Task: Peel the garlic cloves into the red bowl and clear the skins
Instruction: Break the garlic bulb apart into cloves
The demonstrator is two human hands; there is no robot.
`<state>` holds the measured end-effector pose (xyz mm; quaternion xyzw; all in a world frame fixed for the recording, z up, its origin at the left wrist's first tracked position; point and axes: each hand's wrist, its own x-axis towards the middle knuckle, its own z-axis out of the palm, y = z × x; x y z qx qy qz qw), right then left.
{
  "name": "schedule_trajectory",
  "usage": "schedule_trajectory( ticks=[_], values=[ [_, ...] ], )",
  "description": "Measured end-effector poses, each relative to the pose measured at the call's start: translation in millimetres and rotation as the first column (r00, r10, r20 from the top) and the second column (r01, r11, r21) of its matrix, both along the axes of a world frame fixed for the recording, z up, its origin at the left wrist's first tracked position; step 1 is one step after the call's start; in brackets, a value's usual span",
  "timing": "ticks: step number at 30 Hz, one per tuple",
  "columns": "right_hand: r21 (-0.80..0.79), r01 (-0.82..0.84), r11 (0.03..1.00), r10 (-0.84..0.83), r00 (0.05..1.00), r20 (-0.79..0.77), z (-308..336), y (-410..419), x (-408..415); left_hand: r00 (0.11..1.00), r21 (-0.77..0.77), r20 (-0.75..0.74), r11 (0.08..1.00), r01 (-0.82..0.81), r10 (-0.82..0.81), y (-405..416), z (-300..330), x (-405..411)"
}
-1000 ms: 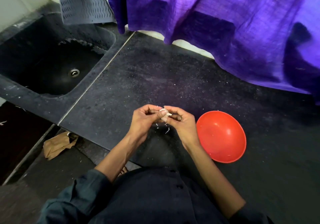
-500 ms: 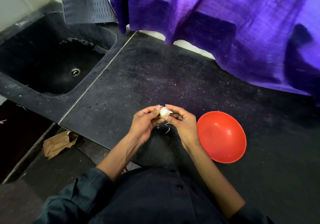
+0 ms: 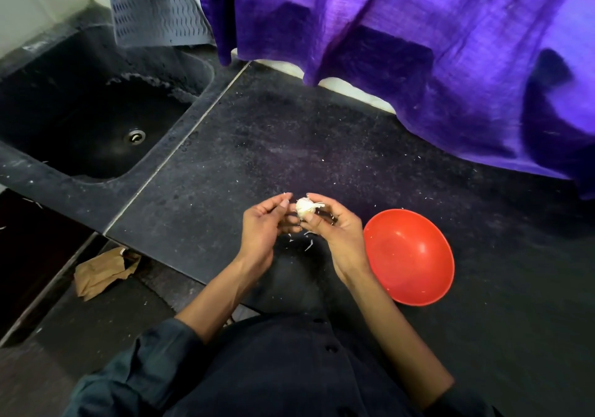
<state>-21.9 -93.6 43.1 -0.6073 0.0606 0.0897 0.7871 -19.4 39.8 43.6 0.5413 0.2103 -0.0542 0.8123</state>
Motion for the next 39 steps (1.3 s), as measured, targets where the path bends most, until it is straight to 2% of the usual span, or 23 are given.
schedule_trajectory(
  ticks=[4,10,15,20,25,34,39],
  values=[
    [-0.033,0.031,0.999,-0.031,0.999,-0.005,-3,0,0,0.997,-0.045,0.049,0.997,0.068,-0.066,-2,8,-4],
    [-0.039,0.055,0.998,-0.055,0.998,0.010,-2,-3,1,0.999,-0.239,-0.036,0.971,0.002,-0.010,1,9,-1],
    [-0.101,0.050,0.994,-0.046,0.998,0.046,-4,-3,2,0.999,-0.155,-0.032,0.988,-0.021,0.016,3,6,2],
    [-0.183,0.059,0.981,-0.045,0.996,0.080,-6,-3,3,0.999,-0.140,-0.033,0.990,-0.033,0.029,3,7,2],
    [-0.201,0.070,0.977,-0.056,0.996,0.076,-7,-2,3,0.998,-0.071,-0.007,0.995,-0.070,0.069,0,7,2],
    [-0.137,0.078,0.988,-0.072,0.996,0.046,-8,-1,2,0.994,-0.026,0.060,0.996,-0.087,0.088,-2,5,0],
    [-0.006,0.068,0.998,-0.068,0.997,-0.047,-11,0,1,0.995,-0.024,0.051,0.996,-0.084,0.086,-2,2,1]
  ],
)
